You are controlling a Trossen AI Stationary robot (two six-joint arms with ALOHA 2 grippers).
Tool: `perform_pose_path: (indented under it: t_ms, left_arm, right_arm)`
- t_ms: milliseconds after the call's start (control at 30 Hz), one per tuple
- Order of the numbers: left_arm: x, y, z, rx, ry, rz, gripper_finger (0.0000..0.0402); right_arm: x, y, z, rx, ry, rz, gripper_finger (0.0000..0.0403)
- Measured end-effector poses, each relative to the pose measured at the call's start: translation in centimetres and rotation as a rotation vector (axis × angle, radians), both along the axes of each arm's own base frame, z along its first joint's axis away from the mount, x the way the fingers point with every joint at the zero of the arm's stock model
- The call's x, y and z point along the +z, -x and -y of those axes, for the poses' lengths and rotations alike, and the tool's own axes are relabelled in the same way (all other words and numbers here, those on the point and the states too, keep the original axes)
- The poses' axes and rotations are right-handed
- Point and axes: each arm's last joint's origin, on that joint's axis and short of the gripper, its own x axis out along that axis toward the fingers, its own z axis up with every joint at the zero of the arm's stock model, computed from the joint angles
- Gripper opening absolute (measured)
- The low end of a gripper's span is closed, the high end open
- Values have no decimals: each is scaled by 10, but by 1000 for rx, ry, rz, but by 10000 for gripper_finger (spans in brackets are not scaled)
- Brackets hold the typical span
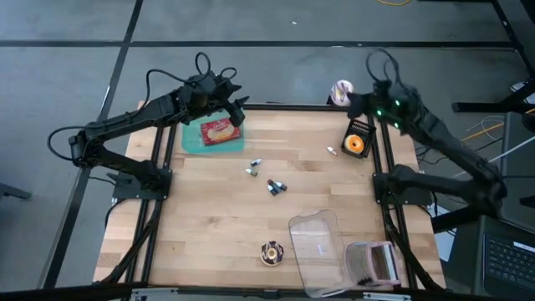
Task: Pick & Place Food Item
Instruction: Put the purple donut into the black bin
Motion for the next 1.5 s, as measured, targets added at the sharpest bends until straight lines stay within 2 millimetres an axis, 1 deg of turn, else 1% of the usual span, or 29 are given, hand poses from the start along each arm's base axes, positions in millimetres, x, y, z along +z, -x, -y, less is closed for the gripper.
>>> perform_pose_path:
  t_ms: [67,167,267,367,500,567,767,1067,1200,1333,1500]
  left_arm:
    - [0,0,0,-1,5,4,198]
    - [0,0,0,-1,6,5,198]
    - [0,0,0,-1,7,5,199]
    - [0,0,0,3,14,11,198]
    - [0,0,0,5,20,14,198]
    - [-1,0,0,8,28,13,198]
    - [-3,1,0,9,38,-4,198]
    - [-3,1,0,9,39,-7,198]
    - [-3,1,0,6,39,-7,198]
    - [-3,1,1,4,39,-7,198]
    - [-3,1,1,3,39,-7,198]
  right_arm:
    - [-15,8,-7,-4,-2,72,0]
    - [-39,14,-12,-25,-29,173,0]
    - [-64,19,-14,-99,-87,196,0]
    - [-76,22,-16,-136,-107,208,0]
    - [-80,24,-17,-190,-94,192,0]
    - [-83,25,-18,-221,-106,155,0]
    - [-100,35,-23,-326,-219,17,0]
    - [-112,50,-34,-406,-329,-68,0]
    - [-115,52,-37,-389,-375,-95,0]
    - [-118,52,-37,-393,-389,-87,0]
    - [-135,51,-38,-379,-456,-98,0]
